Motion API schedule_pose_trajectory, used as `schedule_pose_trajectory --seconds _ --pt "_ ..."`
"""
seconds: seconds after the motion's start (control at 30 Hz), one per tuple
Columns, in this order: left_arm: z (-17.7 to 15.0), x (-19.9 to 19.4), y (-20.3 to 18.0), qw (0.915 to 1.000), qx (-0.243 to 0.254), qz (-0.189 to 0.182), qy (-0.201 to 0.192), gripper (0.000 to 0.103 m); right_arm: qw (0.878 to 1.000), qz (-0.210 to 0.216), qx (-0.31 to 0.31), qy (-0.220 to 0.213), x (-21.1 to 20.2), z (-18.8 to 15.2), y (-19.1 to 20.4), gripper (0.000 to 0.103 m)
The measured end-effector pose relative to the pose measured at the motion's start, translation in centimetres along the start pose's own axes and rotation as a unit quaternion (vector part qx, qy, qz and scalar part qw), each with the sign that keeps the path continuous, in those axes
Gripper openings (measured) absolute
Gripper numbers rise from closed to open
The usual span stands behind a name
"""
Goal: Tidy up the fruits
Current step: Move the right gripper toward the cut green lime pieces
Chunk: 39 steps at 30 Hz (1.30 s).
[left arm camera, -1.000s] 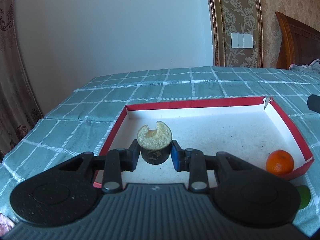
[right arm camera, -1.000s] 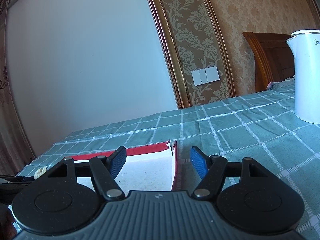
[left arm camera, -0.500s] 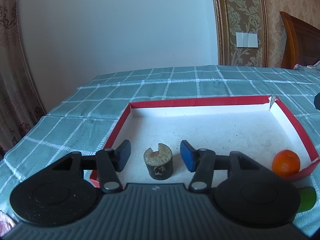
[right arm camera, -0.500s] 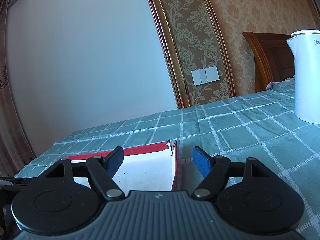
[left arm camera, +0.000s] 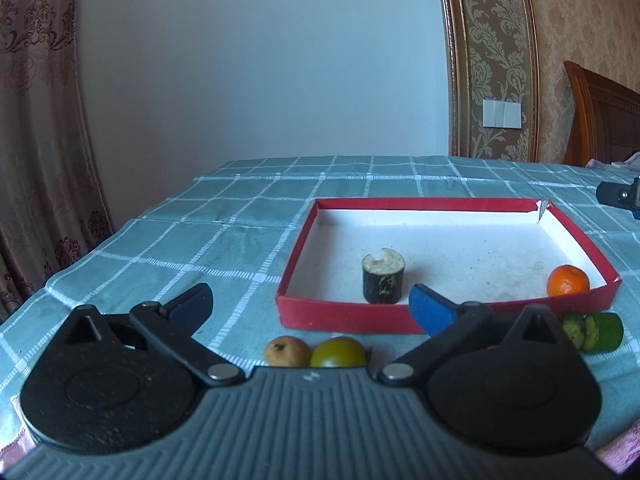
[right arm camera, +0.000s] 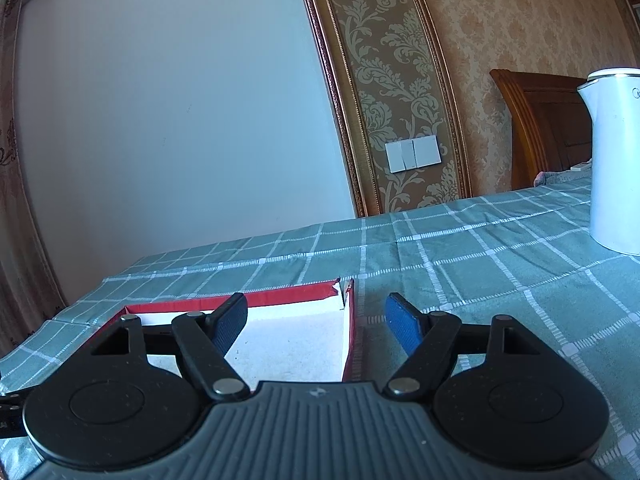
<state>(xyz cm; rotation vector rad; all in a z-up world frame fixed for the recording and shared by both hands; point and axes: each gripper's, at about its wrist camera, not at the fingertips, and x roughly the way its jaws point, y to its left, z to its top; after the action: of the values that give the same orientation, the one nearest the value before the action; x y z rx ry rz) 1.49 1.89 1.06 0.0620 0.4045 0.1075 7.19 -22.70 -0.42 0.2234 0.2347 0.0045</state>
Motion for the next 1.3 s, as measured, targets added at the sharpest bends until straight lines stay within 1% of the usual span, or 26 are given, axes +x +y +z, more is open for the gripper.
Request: schedule_pose_trajectory --seconds 0.03,0.13,0.17,0.27,0.3,0.43,0.53,0.67,0.83,0.9,1.03,1.17,1.23,1.27,1.3 --pt "-0.5 -0.1 0.5 1.0 -0.005 0.003 -0.004 0.103 1.0 0.003 0.001 0.002 0.1 0.0 0.0 0.077" --pt "-1.9 -0.6 1.9 0.9993 -0.02 0.007 -0.031 0.103 1.0 0.009 0.005 0.007 0.4 -0.2 0.0 0.08" --pt "-2.0 -0.7 2.3 0.9991 -0.029 0.0 -0.032 0.103 1.0 0.01 0.006 0.008 0.4 -0.2 0.0 0.08" --pt "-2.2 -1.4 3.2 0.9962 -0.054 -0.029 -0.062 0.103 1.0 0.015 0.002 0.02 0.5 -0.1 0.4 0.08" --pt "-2.2 -1.4 3.3 0.996 -0.055 -0.032 -0.064 0.103 1.0 0.016 -0.003 0.025 0.3 0.0 0.6 0.08" --pt "-2.3 -1.5 3.0 0.9964 -0.047 -0.03 -0.065 0.103 0.998 0.024 -0.047 0.032 -1.8 0.5 2.3 0.08" --pt "-2.4 -1.6 2.4 0.9968 -0.029 -0.029 -0.069 0.103 0.995 0.037 -0.084 0.046 -3.7 0.2 3.1 0.08" --pt "-2.4 -1.4 2.1 0.9972 -0.02 -0.034 -0.064 0.103 0.99 0.017 -0.12 0.074 -5.3 -1.0 3.3 0.08" --pt "-2.3 -1.0 2.6 0.9976 -0.033 -0.038 -0.049 0.103 0.979 -0.007 -0.162 0.124 -4.8 -3.1 3.3 0.08" --pt "-2.2 -0.9 2.8 0.9974 -0.04 -0.038 -0.045 0.103 0.977 -0.009 -0.164 0.135 -4.4 -3.7 3.3 0.08" --pt "-2.3 -0.7 3.0 0.9972 -0.047 -0.038 -0.042 0.103 0.975 0.003 -0.17 0.144 -4.0 -4.3 3.6 0.08" --pt "-2.3 -0.8 2.9 0.9973 -0.045 -0.036 -0.045 0.103 0.973 0.026 -0.163 0.16 -3.5 -4.7 3.8 0.079" --pt "-2.3 -0.8 2.9 0.9974 -0.044 -0.036 -0.045 0.103 0.972 0.031 -0.163 0.164 -3.3 -4.8 3.9 0.071" --pt "-2.3 -0.8 2.9 0.9974 -0.044 -0.036 -0.045 0.103 0.972 0.034 -0.162 0.169 -3.1 -4.8 3.9 0.068" --pt "-2.3 -0.8 2.9 0.9974 -0.044 -0.036 -0.045 0.103 0.971 0.037 -0.16 0.174 -2.8 -4.9 3.9 0.062"
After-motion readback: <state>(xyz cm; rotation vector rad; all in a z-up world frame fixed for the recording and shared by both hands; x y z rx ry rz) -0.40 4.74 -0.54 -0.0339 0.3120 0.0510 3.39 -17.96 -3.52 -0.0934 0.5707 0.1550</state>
